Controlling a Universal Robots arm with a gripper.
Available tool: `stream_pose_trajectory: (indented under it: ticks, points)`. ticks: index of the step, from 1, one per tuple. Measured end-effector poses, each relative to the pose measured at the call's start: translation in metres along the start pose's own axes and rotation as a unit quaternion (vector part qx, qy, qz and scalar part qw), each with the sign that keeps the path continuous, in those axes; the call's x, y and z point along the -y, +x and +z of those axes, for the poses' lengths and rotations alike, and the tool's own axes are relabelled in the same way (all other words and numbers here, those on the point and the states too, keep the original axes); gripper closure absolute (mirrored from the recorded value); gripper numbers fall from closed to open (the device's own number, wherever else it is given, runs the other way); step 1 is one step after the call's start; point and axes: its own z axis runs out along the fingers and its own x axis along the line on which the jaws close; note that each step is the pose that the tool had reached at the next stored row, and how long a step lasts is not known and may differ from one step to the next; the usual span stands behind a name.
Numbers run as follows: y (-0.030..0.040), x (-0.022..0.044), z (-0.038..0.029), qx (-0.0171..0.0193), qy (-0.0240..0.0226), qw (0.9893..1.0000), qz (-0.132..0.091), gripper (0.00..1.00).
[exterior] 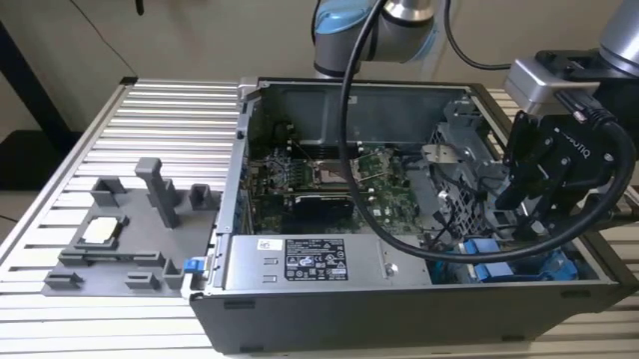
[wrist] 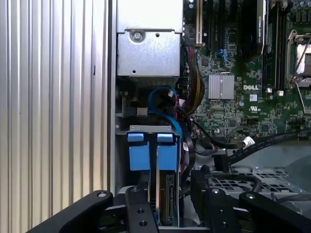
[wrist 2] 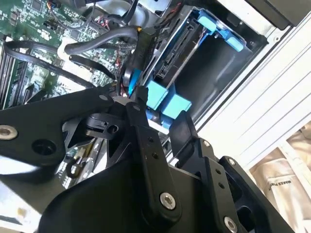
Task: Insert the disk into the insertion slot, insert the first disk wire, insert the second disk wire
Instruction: 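Insert the disk into the insertion slot, then insert the first disk wire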
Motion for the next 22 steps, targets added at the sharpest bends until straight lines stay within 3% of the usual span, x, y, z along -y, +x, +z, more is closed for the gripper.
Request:
stream_pose_trajectory:
  ticks: [7, 9, 10, 15, 21, 22]
  points:
    - [-0.0005, -0.0010, -0.0258, -0.0024, -0.0004, 1.0000, 0.000, 0.53]
    - [-0.0012, -0.0011, -0.0286, -0.0036, -0.0002, 1.0000, 0.000, 0.53]
    - [-0.0015, -0.0013, -0.0285, -0.0037, 0.0030, 1.0000, 0.000, 0.53]
    - [-0.0022, -0.0047, -0.0283, -0.0040, 0.0469, 0.9989, 0.000, 0.53]
    - [-0.0037, -0.0080, -0.0279, -0.0039, 0.1009, 0.9949, 0.000, 0.53]
    - [-0.0048, -0.0080, -0.0273, -0.0039, 0.1057, 0.9944, -0.001, 0.53]
